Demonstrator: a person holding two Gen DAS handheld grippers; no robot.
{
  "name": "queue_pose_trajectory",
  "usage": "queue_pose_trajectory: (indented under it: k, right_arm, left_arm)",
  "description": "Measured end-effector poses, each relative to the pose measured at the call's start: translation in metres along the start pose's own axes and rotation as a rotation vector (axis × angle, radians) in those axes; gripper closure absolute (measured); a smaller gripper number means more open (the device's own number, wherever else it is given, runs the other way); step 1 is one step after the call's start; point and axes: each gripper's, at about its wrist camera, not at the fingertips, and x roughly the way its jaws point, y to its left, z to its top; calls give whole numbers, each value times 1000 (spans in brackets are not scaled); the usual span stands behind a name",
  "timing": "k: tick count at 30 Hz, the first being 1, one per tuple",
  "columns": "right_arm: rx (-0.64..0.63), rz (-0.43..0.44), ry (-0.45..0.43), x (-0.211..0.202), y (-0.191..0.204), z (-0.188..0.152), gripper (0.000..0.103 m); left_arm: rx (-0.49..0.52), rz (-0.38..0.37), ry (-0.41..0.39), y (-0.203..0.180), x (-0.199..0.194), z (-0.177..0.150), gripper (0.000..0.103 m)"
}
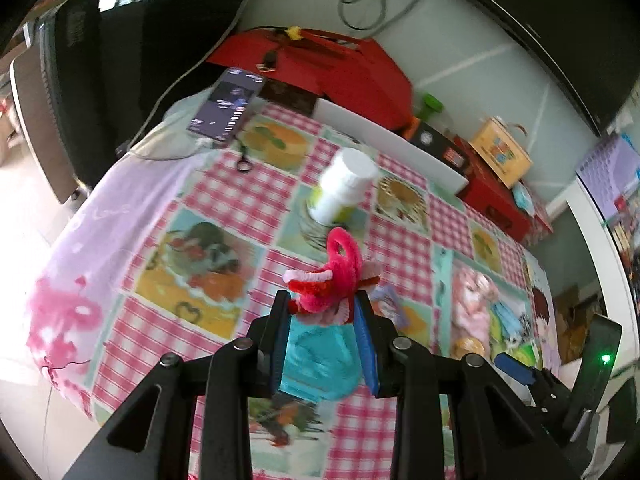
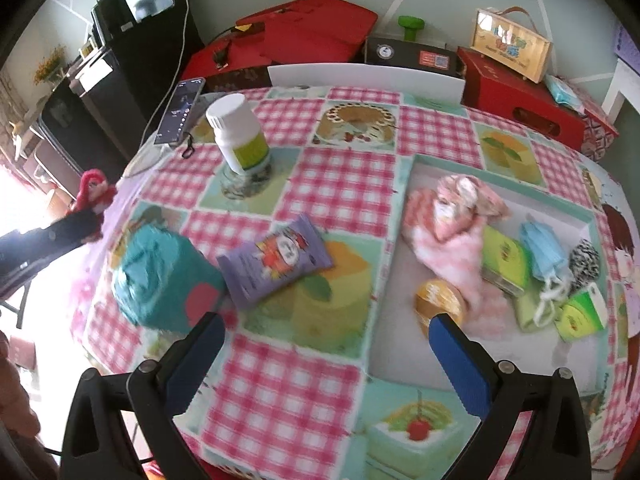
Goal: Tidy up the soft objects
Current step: 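Lift red scrunchie with left tool while right tool reaches purple wipes pack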
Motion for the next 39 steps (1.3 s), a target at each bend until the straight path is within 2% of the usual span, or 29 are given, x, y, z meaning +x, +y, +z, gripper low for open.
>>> queue_pose_trajectory:
  k: [6,13,19,30,36,39]
  right_arm:
    - [75,38,27,20,8,17,0]
    - [213,100,112,57,7,32,0]
    - [346,97,169,83,1,41,0]
    - [482,25,263,123,-5,50,0]
    - [498,-30,303,140,-4,54,0]
    - [478,-61,294,145,2,57,0]
  left_arm:
    - [-61,17,5,35,9,3,71]
    - [-99,8,34,55,26,-1,71]
    - [-136,6,47,73,35,-4,71]
    - [-165,6,60,88,44,-5,70]
    - [-167,6,72,89,51,-8,70]
    - [-164,5,75,89,54,-9,70]
